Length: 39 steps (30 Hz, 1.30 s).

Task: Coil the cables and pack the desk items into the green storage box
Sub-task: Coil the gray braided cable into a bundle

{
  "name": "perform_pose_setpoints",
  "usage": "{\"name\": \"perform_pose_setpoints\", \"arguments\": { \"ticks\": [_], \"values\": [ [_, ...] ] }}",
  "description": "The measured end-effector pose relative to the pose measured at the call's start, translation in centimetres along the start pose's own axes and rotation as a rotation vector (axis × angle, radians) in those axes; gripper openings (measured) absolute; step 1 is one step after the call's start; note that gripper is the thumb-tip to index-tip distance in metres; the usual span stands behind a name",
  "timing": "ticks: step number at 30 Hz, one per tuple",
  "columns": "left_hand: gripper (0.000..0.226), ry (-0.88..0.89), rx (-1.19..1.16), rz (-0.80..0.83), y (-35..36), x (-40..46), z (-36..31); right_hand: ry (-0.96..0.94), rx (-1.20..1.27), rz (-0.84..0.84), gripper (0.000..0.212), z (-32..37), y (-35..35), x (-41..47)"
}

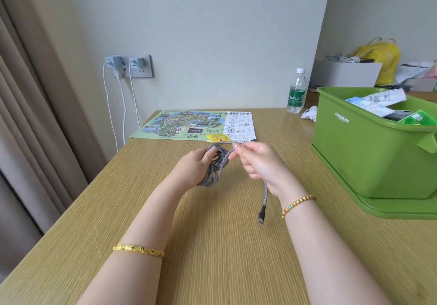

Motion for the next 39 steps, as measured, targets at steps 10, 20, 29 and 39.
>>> {"name": "perform_pose_setpoints", "arguments": {
  "ticks": [10,20,29,39],
  "values": [
    [0.026,0.257,0.277,0.449,3.4,-3.2,-3.1,-0.143,-0.206,0.062,0.026,1.4,0.7,-0.1],
    [0.013,0.205,-0.453,0.101,-0.3,-2.2,-4.6,0.006,0.085,-0.141,0.017,-1.1,-2.7,1.8],
    [0.016,-0.064,-0.547,-0.189,-1.2,-0.9,-0.8,0.016,-0.309,-0.019,0.022,-3.2,1.1,2.4],
    [0.018,-0.323,-0.397,-0.278,-1.2,-0.1,3.0,-0.087,-0.689,0.127,0.032,-2.2,4.1,1.2]
  ]
}}
Point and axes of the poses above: each hand's wrist, its own x-axis towards the middle knuckle, its own y-axis out of the palm, z = x × y, the point moved 8 cm from there along x, towards the middle knuckle, and after that the axes turned 11 degrees about x, right-handed, at the moved point
